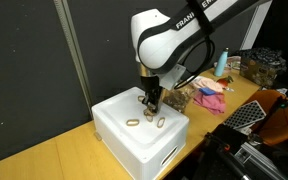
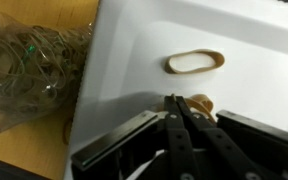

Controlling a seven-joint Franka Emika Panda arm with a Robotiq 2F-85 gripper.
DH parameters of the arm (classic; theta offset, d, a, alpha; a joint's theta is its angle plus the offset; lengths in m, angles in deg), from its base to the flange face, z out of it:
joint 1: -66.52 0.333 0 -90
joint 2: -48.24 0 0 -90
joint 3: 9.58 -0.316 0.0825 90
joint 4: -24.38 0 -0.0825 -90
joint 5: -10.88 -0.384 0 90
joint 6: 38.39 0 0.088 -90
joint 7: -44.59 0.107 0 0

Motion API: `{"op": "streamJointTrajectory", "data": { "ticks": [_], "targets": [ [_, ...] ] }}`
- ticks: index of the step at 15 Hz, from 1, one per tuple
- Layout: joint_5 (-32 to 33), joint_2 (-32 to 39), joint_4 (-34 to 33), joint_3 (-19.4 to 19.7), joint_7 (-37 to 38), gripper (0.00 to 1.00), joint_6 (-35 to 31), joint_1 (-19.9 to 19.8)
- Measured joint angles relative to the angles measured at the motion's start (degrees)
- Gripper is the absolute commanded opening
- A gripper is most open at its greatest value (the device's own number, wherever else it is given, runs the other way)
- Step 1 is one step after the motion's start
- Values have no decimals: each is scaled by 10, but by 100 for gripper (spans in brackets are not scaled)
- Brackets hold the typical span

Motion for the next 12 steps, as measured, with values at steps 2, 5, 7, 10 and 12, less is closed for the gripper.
{"op": "streamJointTrajectory", "data": {
  "ticks": [2, 5, 7, 10, 12],
  "targets": [
    [3, 3, 0, -2, 0, 44, -8, 3],
    [8, 12, -6, -5, -1, 66, -10, 7],
    [13, 21, -15, -6, -2, 81, -10, 9],
    [21, 41, -35, -6, -6, 81, -10, 9],
    [21, 57, -52, -5, -10, 77, -10, 8]
  ]
}}
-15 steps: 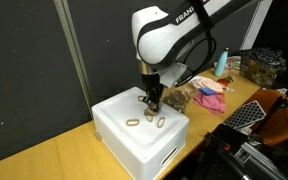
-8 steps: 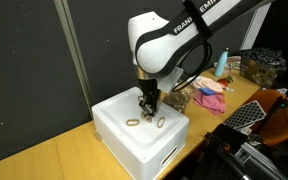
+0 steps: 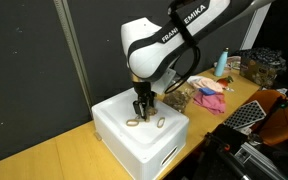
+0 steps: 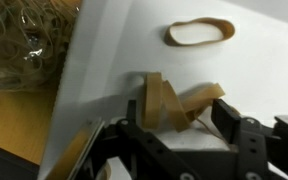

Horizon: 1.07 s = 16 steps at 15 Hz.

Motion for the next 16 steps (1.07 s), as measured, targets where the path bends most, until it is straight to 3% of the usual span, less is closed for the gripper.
{"op": "streamJointTrajectory", "data": {
  "ticks": [1, 2, 9, 16],
  "targets": [
    [0, 8, -9, 0, -2, 55, 0, 0],
    [0, 17, -19, 0, -4, 53, 0, 0],
    [-1, 46, -65, -2, -11, 1, 7, 2],
    [-1, 44, -67, -2, -7, 1, 16, 2]
  ]
}}
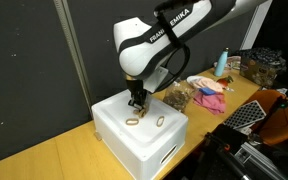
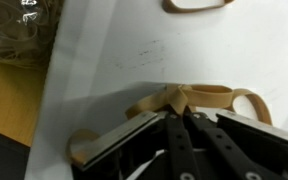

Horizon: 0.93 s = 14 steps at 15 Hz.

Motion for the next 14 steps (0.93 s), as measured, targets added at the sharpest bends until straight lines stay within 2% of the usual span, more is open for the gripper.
{"op": "streamJointTrajectory", "data": {
  "ticks": [8, 14],
  "targets": [
    [1, -35, -2, 11, 13, 1, 37, -4],
    [1, -90, -8, 38, 14, 1, 58, -35]
  ]
}}
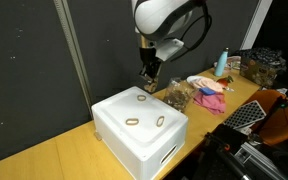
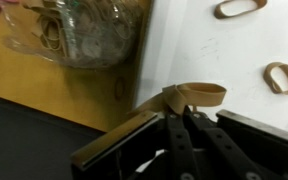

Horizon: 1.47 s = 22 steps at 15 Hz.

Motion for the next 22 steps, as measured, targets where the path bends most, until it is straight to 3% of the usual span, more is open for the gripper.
{"op": "streamJointTrajectory", "data": {
  "ticks": [5, 11, 22],
  "targets": [
    [0, -59, 15, 25, 4, 1, 30, -35],
    [1, -102, 85, 43, 33, 1, 31, -59],
    [-6, -81, 113, 69, 43, 1, 13, -105]
  ]
}}
